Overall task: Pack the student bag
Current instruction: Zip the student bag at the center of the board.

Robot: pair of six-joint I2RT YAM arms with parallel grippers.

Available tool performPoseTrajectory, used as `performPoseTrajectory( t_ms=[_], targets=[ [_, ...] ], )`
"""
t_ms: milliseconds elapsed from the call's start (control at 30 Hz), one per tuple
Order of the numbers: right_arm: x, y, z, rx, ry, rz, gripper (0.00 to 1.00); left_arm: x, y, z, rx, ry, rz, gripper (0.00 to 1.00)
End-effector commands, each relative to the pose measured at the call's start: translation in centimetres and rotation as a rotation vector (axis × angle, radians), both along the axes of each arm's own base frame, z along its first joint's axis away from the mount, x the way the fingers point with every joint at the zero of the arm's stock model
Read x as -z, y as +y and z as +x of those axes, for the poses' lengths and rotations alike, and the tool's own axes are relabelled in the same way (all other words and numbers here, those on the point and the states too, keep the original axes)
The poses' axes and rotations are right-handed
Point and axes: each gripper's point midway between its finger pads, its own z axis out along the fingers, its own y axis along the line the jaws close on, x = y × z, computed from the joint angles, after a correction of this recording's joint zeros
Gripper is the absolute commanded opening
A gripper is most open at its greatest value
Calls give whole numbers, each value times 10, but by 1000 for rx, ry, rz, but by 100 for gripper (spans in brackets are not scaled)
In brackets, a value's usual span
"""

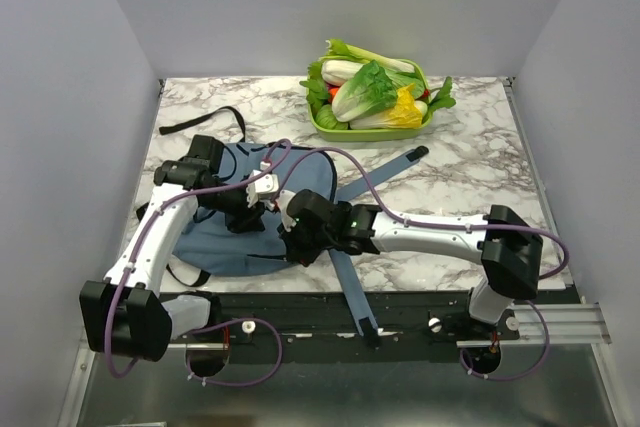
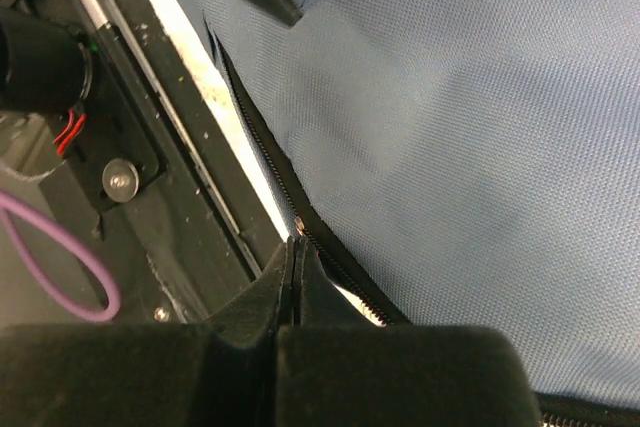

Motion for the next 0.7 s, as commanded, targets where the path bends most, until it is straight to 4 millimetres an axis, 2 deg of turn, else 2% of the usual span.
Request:
performPoseTrajectory(
  t_ms=[0, 167, 267, 300, 433, 533, 567, 633, 667],
  targets=[
    [-58, -1, 82, 344, 137, 325, 1, 13, -4, -45, 243, -8, 75, 50],
    [-61, -7, 99, 389, 301, 425, 1, -8, -14, -36, 241, -85, 24, 50],
    [-68, -8, 110, 399, 346, 481, 1, -22, -22, -20, 160, -149, -26, 52],
    [-67, -10, 113, 406, 357, 485, 1, -29, -26, -8, 137, -211, -47, 53],
    [-70, -15, 119, 402, 388, 514, 1, -43, -27, 11, -5, -197, -78, 54],
    [-68, -17, 118, 403, 387, 511, 1, -54, -23, 20, -41, -178, -123, 54],
    [-67, -17, 118, 405, 388, 510, 1, -56, -22, 19, -14, -192, -130, 54],
    [-69, -19, 120, 414, 380, 514, 1, -48, -22, -4, 53, -102, -131, 56],
    [-70, -19, 121, 414, 375, 517, 1, -43, -23, -11, 121, -116, -121, 56]
  ],
)
